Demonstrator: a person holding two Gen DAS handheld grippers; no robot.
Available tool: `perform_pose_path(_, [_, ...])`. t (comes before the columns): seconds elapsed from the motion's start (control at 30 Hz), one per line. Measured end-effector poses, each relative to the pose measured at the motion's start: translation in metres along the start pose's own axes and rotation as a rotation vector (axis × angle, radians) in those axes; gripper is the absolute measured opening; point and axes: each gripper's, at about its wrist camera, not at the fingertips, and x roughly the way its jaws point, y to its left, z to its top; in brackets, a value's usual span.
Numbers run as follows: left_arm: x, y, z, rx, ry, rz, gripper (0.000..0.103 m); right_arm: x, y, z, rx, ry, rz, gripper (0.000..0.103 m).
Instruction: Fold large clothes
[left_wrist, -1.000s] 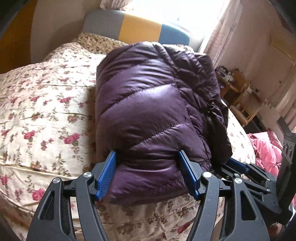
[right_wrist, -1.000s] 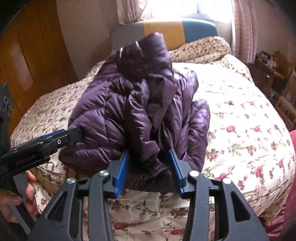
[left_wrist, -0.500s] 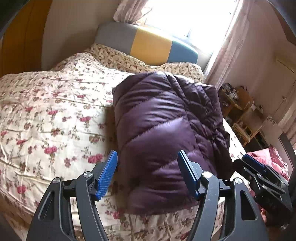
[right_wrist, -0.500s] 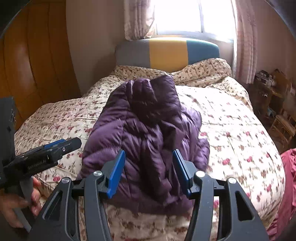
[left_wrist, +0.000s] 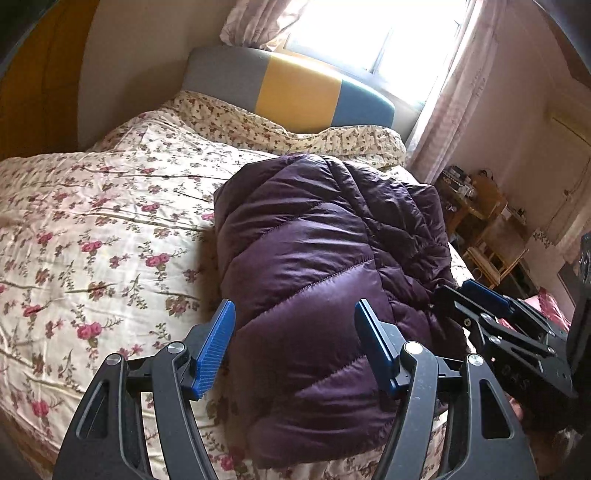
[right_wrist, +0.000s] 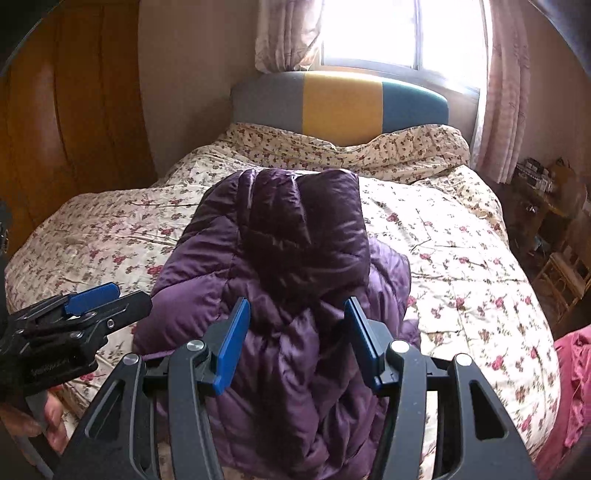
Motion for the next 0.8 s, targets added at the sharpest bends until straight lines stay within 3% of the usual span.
perform_pose_path(0.33, [0.02,-0.009,0.008,0.035,0.024,-0.016,0.066,0.038,-0.025,-0.001,0.007,0.085,-0.044,0.054])
perform_pose_path(0.57, [0.04,-0.015,0.003,0.07,0.071,-0.03,0.066,0.065,-0.046,-0.018,0.046,0.137,-0.115,0.078])
perform_pose_path(0.67, [0.045,-0.019,0.001,0.095,0.08,-0.034,0.066,0.078,-0.057,-0.027,0.065,0.163,-0.139,0.08])
perform_pose_path(0.8, [0.049,-0.023,-0.003,0.126,0.083,-0.038,0.066,0.098,-0.075,-0.045,0.142,0.209,-0.105,0.08])
